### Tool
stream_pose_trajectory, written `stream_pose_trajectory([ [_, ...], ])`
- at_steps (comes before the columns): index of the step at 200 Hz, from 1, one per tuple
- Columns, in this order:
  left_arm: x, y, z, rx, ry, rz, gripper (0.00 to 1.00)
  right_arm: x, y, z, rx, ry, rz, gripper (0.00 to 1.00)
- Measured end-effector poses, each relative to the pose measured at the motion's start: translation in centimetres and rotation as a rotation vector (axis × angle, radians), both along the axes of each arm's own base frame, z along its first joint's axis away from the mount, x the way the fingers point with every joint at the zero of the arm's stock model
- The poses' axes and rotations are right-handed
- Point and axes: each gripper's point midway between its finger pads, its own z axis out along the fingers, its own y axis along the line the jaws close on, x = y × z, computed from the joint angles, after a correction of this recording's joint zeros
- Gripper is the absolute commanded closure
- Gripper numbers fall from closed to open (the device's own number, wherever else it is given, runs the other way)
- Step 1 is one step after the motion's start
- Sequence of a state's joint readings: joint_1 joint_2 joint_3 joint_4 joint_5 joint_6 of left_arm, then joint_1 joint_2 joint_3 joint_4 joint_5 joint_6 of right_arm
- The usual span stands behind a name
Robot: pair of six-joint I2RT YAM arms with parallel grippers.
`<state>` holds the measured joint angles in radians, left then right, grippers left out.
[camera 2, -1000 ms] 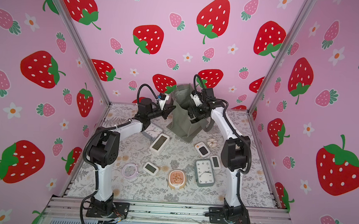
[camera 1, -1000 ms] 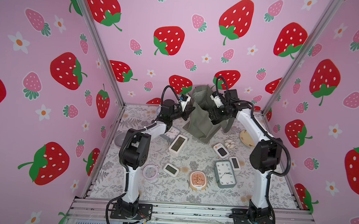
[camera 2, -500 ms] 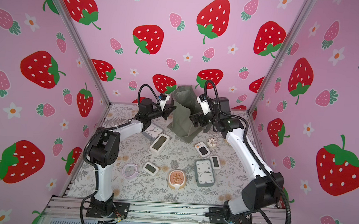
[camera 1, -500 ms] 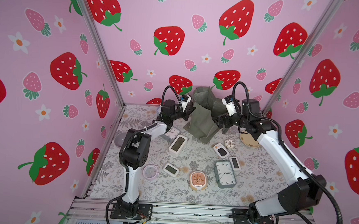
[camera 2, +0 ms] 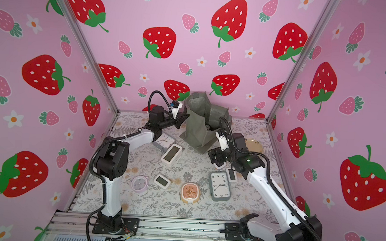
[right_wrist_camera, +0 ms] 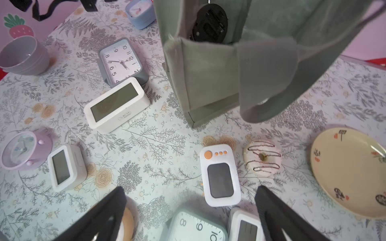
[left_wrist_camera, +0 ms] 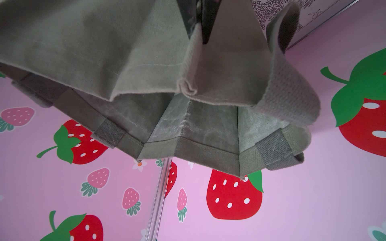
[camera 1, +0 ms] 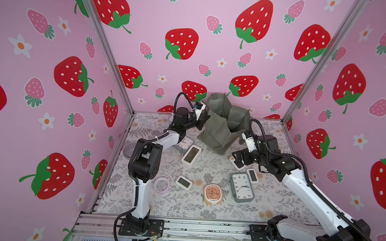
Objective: Put the alarm clock into the canvas bag
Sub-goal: Pick up the alarm from the center of the board.
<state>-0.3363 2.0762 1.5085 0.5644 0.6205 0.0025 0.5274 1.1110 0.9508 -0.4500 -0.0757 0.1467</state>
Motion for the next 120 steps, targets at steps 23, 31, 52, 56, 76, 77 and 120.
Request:
stream_pose_trajectory([
  [23, -0.1, -0.2, 0.0, 0.000, 0.000, -0.004, 1.00, -0.7, -1.1, -3.2, -0.037, 0.058, -0.044, 0.13],
  [31, -0.2, -0.3, 0.0, 0.000, 0.000, -0.005, 1.00, -0.7, -1.3, -4.4, -0.056, 0.085, -0.053, 0.13],
  [52, -0.3, -0.6, 0.0, 0.001, -0.001, -0.008, 1.00, -0.4, -1.3, -7.5, -0.114, 0.151, -0.058, 0.06],
  [56, -0.3, -0.6, 0.0, 0.001, -0.001, -0.009, 1.00, -0.2, -1.3, -8.0, -0.124, 0.161, -0.057, 0.04],
  [76, -0.3, -0.7, 0.0, 0.004, -0.004, -0.005, 1.00, 0.3, -1.2, -10.2, -0.172, 0.198, -0.047, 0.03],
  [77, -0.3, -0.7, 0.0, 0.004, -0.004, -0.005, 1.00, 0.4, -1.2, -10.3, -0.176, 0.200, -0.045, 0.03],
  [120, -0.3, -0.7, 0.0, 0.011, -0.013, -0.006, 1.00, 2.0, -1.4, -13.3, -0.239, 0.254, -0.031, 0.11],
])
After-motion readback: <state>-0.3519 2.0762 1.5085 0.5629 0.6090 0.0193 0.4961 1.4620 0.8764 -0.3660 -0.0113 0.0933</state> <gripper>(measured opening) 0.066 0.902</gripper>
